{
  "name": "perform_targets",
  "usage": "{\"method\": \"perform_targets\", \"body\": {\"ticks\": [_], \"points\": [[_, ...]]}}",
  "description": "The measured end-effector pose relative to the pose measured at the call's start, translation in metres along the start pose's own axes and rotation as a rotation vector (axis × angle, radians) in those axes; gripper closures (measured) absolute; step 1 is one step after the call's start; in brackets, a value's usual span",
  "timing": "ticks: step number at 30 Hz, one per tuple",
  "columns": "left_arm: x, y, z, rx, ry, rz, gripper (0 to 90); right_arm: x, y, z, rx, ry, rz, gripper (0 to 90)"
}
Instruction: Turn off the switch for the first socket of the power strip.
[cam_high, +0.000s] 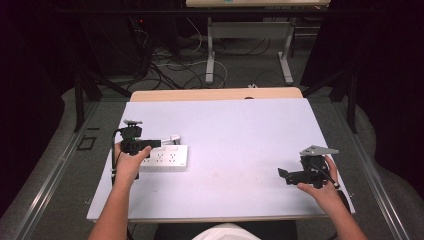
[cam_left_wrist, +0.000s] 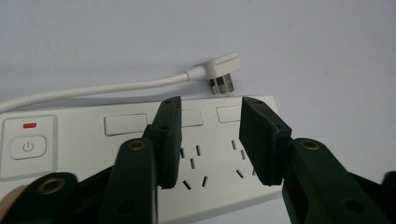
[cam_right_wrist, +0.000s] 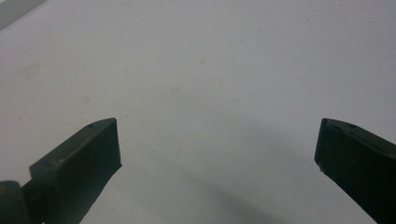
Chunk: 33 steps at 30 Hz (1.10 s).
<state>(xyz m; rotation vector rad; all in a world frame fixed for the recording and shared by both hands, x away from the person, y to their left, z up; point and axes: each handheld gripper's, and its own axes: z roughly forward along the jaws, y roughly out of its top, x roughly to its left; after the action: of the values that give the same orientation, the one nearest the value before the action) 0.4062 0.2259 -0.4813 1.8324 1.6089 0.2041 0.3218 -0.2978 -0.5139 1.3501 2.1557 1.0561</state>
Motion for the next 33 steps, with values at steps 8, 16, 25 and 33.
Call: {"method": "perform_targets", "body": {"ticks": [8,16,25,33], "points": [[-0.01,-0.001,-0.002,0.004,0.009,0.052,49.1,-0.002,0.0,0.0,-0.003,0.005,0.014,0.2],[-0.012,-0.001,-0.008,-0.014,-0.004,0.114,47.3,0.0,0.0,-0.001,-0.017,0.003,0.003,0.6],[-0.02,-0.003,-0.01,-0.03,0.017,0.177,38.8,0.003,0.0,-0.003,-0.021,-0.004,0.003,0.8],[-0.031,-0.005,-0.009,-0.028,-0.041,0.231,18.1,0.005,0.001,-0.003,-0.021,-0.002,0.0,0.8]]}}
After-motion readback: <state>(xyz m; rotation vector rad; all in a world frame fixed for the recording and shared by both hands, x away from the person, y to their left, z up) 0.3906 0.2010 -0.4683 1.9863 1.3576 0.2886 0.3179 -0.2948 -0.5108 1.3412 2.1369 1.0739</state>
